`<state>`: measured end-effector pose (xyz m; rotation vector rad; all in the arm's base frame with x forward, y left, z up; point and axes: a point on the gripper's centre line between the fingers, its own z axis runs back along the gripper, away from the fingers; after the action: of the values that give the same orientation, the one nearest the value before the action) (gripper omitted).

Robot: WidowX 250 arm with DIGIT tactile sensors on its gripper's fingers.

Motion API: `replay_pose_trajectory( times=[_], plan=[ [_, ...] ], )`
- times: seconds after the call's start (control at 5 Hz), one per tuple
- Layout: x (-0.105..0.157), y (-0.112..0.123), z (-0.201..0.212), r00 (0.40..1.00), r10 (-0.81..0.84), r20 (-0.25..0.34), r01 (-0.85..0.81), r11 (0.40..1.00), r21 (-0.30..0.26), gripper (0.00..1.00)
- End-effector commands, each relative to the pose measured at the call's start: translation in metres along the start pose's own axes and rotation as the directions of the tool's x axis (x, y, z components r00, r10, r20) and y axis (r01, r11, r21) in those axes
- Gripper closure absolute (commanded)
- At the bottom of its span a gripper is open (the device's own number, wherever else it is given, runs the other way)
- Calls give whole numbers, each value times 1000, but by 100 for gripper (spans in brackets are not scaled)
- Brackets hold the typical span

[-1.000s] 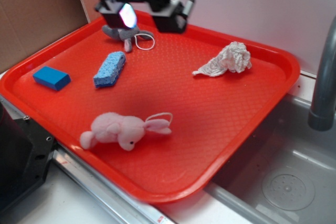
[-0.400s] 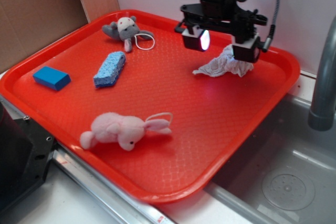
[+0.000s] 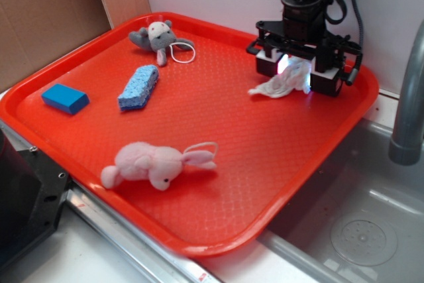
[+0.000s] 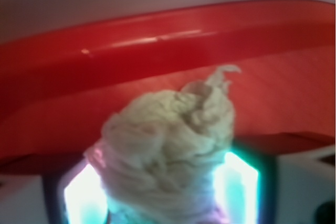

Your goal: Grab the white paper.

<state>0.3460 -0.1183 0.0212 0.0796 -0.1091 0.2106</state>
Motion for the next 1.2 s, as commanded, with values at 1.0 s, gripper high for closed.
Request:
replay_pose_trajectory(
  times=[1.0],
  plan=[
    [-96, 138, 138, 983, -9, -185, -7, 996, -88, 100]
  ],
)
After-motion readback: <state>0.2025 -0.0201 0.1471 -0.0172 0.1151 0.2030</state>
